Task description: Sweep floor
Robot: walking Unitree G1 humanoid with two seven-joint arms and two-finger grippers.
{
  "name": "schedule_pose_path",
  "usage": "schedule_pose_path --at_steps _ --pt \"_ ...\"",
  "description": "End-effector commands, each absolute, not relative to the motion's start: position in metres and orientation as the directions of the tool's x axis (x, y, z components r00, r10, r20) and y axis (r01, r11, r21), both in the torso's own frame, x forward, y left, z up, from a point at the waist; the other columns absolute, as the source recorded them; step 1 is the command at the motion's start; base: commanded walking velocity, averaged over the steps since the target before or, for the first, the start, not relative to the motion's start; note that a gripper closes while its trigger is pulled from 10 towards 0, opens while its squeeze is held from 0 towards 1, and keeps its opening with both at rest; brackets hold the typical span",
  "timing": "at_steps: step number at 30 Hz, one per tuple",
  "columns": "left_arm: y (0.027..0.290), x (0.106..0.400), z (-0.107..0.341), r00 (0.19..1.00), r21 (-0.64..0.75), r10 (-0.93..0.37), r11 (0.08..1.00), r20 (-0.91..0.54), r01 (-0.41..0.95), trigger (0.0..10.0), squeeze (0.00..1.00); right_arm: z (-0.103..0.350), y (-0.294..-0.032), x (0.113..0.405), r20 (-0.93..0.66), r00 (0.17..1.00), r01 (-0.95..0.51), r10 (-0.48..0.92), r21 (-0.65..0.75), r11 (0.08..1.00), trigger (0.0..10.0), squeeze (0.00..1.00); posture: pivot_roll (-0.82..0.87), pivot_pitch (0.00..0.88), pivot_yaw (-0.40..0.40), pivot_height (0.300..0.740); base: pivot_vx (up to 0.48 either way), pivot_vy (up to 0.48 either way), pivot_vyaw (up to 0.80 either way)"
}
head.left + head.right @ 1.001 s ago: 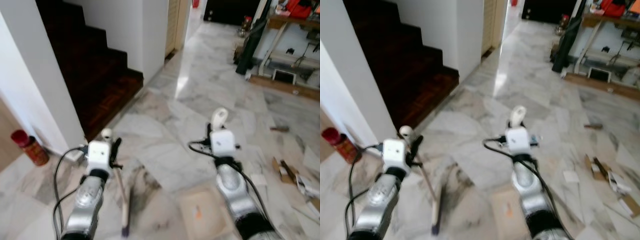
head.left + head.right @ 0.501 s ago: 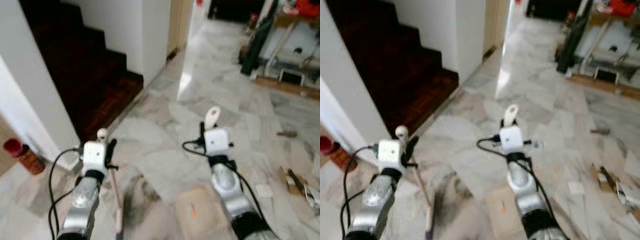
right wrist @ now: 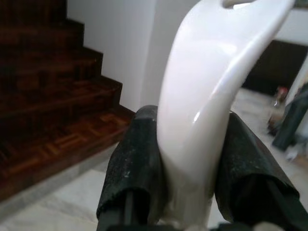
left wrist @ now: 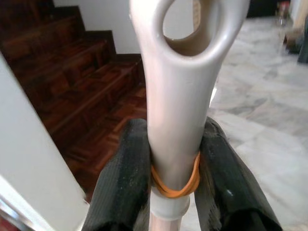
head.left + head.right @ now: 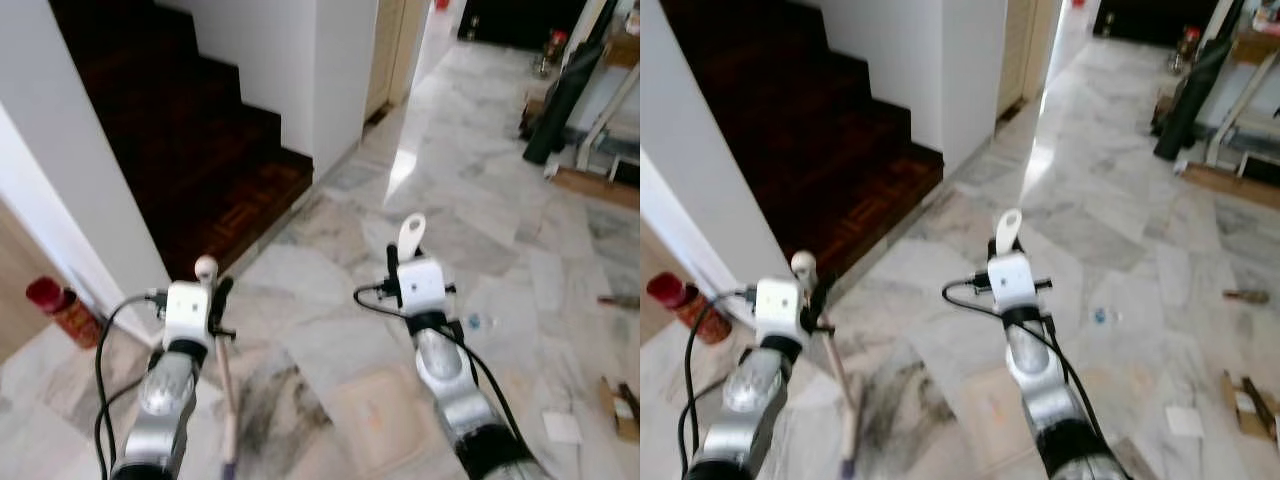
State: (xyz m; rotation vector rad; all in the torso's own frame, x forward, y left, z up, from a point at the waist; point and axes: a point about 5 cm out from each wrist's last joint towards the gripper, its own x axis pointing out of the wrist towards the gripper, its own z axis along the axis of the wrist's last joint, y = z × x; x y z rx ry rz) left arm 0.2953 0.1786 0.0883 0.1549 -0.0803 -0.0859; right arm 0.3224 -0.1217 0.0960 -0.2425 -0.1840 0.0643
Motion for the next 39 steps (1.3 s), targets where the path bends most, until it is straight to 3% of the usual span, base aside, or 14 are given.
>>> schedule_pose_path --at_steps 1,34,39 --pt "0.1702 0.2998 0.0979 0.985 0.153 -0.12 0.983 0.123 0.101 10.0 0.0 0.1044 -0.1317 0.3261 0.207 0.976 -0.016 0.075 -0.271 0.963 10.0 0.0 0.11 0.0 0.025 0.74 0.356 0.0 0.0" --pt "0.1738 0.3015 0.0999 0.988 0.145 -0.089 0.987 0.129 0.07 10.0 0.0 0.1047 -0.1307 0.3279 0.184 0.979 -0.042 0.091 -0.254 0.966 10.0 0.0 0.11 0.0 0.021 0.74 0.35 0.0 0.0" --pt "0.1731 0.3016 0.0997 0.988 0.138 -0.085 0.988 0.131 0.067 10.0 0.0 0.1045 -0.1316 0.3286 0.175 0.98 -0.044 0.092 -0.258 0.965 10.0 0.0 0.11 0.0 0.02 0.74 0.349 0.0 -0.74"
